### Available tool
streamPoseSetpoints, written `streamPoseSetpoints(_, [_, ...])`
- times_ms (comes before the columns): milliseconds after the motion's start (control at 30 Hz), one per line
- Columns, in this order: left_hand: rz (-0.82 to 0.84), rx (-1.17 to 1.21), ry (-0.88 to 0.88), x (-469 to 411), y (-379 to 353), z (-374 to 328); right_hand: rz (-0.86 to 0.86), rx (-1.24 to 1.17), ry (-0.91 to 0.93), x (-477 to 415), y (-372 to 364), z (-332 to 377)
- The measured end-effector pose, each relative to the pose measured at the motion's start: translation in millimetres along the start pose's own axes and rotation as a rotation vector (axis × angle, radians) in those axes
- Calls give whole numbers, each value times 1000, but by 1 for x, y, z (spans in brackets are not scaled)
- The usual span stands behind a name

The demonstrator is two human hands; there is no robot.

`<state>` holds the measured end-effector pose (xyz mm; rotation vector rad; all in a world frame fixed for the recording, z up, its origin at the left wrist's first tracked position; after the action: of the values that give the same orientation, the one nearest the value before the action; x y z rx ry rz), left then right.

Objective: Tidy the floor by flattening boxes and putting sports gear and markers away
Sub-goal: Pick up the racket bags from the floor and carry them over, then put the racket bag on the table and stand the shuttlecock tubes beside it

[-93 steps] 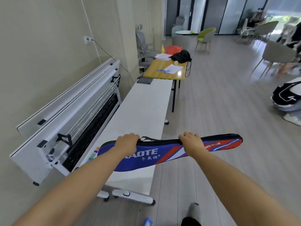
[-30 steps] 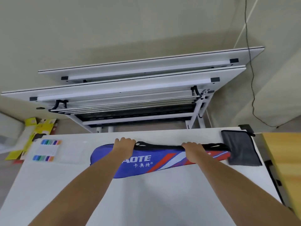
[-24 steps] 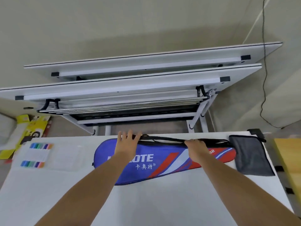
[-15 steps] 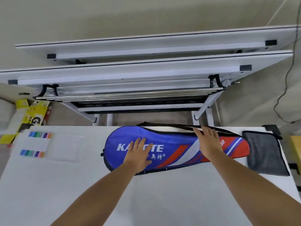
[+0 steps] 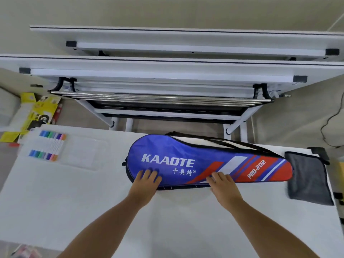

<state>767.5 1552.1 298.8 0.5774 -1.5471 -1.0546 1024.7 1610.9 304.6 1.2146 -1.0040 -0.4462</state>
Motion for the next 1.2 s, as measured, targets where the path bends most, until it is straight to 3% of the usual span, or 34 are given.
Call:
streamPoseSetpoints(267, [-214, -34, -20, -6, 20, -2, -45, 59, 69, -11, 9, 14])
streamPoseSetpoints(500, [-267, 55, -51, -18, 36, -6, -84, -25, -96, -1, 22, -15])
streamPoseSetpoints(667, [-397, 54, -35, 1, 54, -14, -107, -28, -95, 8, 31, -20])
streamPoseSetpoints(833, [-280, -30, 20, 9, 35, -16, 19, 11, -110, 11, 19, -16])
streamPoseSetpoints(967, [-112, 50, 157, 10, 18, -11, 44, 17, -123, 12, 11, -13])
streamPoseSetpoints(1200, [-119, 97, 293, 58, 66, -27, -46, 0, -67, 34, 54, 6])
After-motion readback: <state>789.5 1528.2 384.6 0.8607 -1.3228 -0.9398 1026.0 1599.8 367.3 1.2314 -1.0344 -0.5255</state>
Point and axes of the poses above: each hand's wrist, its own x-axis away from the middle knuckle, its own y-axis out of the back of the hand, z = x × y, the point moved 10 cm from there along -x, towards the middle knuckle, and after that the axes turned 2 degrees about -z, right-handed, at the moved point
